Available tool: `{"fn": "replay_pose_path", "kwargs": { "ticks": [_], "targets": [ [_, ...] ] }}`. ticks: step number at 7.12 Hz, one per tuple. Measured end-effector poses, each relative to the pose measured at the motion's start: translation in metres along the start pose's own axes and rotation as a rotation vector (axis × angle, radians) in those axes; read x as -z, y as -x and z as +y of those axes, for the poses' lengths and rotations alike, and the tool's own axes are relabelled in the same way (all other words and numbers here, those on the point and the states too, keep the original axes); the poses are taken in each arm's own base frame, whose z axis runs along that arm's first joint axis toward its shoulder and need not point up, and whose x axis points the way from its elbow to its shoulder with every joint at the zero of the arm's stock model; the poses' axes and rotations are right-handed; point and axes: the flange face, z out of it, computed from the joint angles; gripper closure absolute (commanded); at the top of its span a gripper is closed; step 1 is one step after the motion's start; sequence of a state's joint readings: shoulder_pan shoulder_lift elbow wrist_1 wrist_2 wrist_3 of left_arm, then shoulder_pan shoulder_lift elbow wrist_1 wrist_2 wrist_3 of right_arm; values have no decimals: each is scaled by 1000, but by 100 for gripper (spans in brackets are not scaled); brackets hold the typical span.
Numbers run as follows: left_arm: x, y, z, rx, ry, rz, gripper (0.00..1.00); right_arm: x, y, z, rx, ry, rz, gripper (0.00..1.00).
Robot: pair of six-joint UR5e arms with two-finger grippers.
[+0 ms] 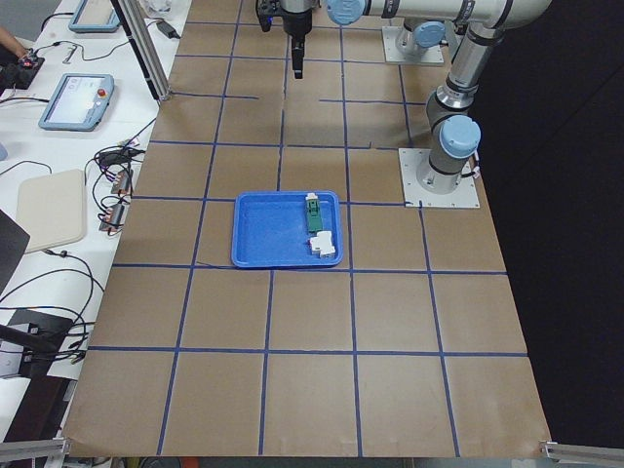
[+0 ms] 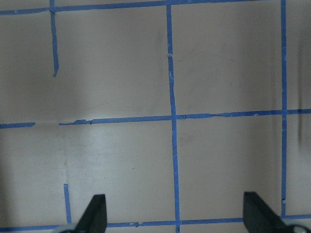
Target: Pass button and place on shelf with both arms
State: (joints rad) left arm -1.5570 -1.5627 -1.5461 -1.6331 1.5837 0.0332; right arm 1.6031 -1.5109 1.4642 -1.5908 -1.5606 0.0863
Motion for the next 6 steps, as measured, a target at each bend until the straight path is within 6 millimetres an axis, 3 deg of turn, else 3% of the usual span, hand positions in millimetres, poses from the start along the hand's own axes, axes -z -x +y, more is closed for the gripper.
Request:
{"fn": "replay_pose_path", "kwargs": {
  "ticks": [6],
  "targets": [
    [0,0,-1,-3,-2,1,0,-11,1,-1,-11,16,22,0]
  ]
}}
